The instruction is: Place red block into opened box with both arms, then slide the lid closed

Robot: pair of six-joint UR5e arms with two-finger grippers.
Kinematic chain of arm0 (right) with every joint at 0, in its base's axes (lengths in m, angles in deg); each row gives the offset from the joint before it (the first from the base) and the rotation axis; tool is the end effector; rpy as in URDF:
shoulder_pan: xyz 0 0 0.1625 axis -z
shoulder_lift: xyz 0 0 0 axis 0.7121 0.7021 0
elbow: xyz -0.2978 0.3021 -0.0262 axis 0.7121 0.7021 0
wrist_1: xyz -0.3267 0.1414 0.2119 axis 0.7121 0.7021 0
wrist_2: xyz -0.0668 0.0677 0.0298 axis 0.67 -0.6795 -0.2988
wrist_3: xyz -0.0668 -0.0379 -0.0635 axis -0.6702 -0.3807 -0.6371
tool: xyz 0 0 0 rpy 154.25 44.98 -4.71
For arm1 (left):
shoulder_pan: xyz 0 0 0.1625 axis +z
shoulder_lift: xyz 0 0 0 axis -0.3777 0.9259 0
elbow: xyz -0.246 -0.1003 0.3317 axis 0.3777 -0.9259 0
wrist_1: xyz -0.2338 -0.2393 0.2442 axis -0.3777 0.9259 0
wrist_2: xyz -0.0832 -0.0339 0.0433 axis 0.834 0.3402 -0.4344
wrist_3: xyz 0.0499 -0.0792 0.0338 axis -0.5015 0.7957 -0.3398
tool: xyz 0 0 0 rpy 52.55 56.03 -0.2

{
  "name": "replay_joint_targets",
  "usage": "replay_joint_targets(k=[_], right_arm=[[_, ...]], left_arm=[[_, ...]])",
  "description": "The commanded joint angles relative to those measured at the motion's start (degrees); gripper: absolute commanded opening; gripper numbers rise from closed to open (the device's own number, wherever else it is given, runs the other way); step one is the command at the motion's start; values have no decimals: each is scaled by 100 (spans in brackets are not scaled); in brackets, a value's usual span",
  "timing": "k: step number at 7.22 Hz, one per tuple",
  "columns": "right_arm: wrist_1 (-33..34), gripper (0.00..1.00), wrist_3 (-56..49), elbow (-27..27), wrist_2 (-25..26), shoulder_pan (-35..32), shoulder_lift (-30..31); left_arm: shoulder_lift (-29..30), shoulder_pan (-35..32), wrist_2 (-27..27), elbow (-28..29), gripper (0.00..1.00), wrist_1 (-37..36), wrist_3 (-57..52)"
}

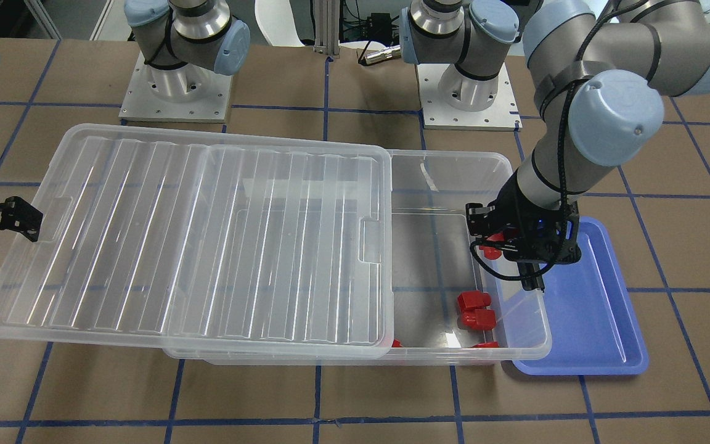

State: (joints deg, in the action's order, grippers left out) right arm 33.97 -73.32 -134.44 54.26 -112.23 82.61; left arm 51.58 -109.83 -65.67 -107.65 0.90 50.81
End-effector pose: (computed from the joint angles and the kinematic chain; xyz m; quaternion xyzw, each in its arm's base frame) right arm -0.1037 -0.5539 0.3514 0.0337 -0.9980 -0.0265 0.0468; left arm -0.1139 -0.5625 0.3481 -0.0206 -0.9983 -0.0500 0.0221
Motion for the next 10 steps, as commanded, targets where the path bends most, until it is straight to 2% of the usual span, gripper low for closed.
replay_joint_targets(k=[1,3,4,8,9,10], right_arm=[[-29,100,4,12,10,3,3],[-143,100,47,73,46,-6,64],[-231,100,91,126,11,-41,291],[-1529,100,502,302,-576,-102,1537],[-1854,100,861,372,-709,-320,1732],[-1901,100,1483,416,-728,-792,1752]], left_arm=[[20,-34,81,-638,0,-771,10],[230,-34,73,-780,0,-913,-8],[353,-34,82,-807,0,-1010,1],[670,-253,56,-1009,0,-1485,-51],[723,-254,47,-1027,0,-1486,-60],[784,-254,55,-1018,0,-1494,-69]])
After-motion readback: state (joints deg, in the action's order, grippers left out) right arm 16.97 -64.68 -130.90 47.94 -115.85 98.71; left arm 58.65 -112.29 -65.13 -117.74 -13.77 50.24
